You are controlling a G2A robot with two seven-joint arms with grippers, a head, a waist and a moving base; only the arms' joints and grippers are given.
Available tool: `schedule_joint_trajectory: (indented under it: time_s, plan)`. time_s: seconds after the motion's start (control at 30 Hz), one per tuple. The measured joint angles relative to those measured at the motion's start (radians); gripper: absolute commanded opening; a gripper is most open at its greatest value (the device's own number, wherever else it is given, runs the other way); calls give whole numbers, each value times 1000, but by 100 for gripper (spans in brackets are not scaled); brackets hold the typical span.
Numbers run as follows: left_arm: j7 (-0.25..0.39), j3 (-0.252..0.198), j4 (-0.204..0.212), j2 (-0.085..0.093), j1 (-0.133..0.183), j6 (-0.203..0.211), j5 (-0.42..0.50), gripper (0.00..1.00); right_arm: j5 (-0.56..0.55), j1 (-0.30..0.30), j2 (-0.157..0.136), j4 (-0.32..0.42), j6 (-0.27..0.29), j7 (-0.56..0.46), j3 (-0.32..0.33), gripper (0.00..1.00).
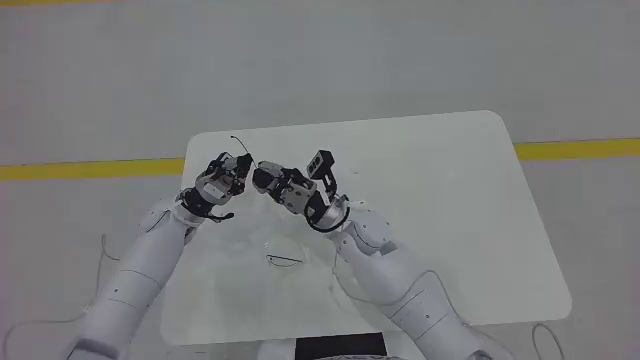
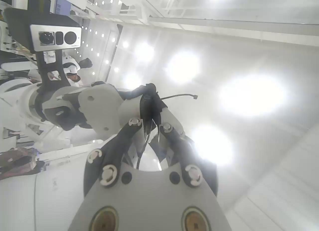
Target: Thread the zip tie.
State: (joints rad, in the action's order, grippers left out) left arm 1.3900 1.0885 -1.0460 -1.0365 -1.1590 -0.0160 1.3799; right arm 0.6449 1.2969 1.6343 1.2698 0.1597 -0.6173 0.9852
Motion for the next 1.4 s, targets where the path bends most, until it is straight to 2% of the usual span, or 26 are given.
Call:
schedule_joint_trajectory:
  time_s: [0.2,0.27,0.3,0.77,1.4]
  plan:
    - [0,0,0,0,0,0,0,0,-9,-6,-2,-4,10,13,-6,13]
    - [0,0,0,0,0,0,0,0,-11,-7,-3,-5,14,17,-8,7]
    - [0,0,0,0,0,0,0,0,-11,-7,-3,-5,15,18,-9,0]
    - [0,0,0,0,0,0,0,0,-55,-2,-15,6,28,57,-1,0]
    - [0,0,0,0,0,0,0,0,-108,16,-38,28,-4,81,21,0]
